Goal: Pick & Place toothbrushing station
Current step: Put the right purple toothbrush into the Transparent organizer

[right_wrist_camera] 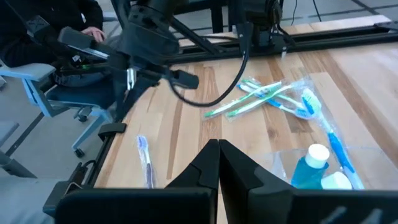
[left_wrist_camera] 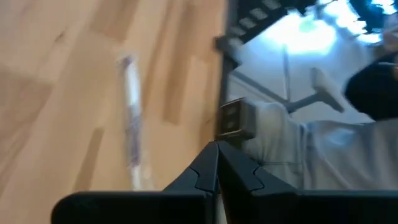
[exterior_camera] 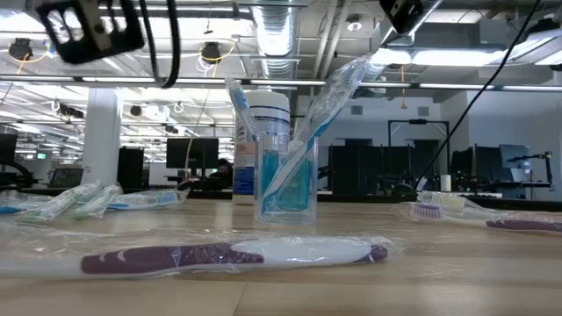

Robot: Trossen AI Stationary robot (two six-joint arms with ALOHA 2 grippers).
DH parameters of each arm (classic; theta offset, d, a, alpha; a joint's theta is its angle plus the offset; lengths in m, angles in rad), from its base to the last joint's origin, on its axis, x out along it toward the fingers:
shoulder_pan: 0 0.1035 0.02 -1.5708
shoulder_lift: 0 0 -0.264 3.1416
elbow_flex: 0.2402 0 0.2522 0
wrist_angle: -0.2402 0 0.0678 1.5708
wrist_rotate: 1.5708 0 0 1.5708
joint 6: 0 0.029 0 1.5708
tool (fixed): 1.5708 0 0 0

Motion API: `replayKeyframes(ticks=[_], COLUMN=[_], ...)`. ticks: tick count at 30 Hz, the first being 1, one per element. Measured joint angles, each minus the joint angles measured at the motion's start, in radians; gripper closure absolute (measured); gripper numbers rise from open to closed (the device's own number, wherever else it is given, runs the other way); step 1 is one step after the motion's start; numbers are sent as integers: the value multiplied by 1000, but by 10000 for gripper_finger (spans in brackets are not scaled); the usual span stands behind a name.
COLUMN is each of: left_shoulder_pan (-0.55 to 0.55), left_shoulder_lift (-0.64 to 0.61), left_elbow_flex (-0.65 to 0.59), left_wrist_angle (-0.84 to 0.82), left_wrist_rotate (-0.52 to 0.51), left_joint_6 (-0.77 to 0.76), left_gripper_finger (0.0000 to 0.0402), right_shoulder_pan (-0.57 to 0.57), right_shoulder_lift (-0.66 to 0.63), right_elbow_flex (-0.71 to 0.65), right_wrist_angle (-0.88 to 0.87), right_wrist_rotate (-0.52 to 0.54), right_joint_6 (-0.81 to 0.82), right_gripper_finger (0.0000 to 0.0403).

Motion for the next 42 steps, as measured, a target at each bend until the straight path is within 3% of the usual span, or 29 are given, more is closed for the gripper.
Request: replayKeyframes(ticks=[4, 13, 28, 42], left_shoulder_pan=[14, 27, 16, 8], left_shoulder_lift=[0, 0, 1, 148], left_elbow_flex=[0, 0, -32, -32], left_wrist_angle=[-56, -74, -74, -54], left_wrist_rotate=[13, 151, 155, 208], left_joint_6=[-28, -46, -45, -72], left_gripper_finger=[400, 393, 295, 286], right_shoulder_pan=[0, 0, 0, 0], right_shoulder_lift=[0, 0, 0, 0], right_elbow_flex=[0, 0, 0, 0], right_wrist_angle=[-12, -15, -15, -17], right_wrist_rotate=[0, 0, 0, 0], right_joint_6=[0, 0, 2, 0], right_gripper_finger=[403, 403, 403, 403])
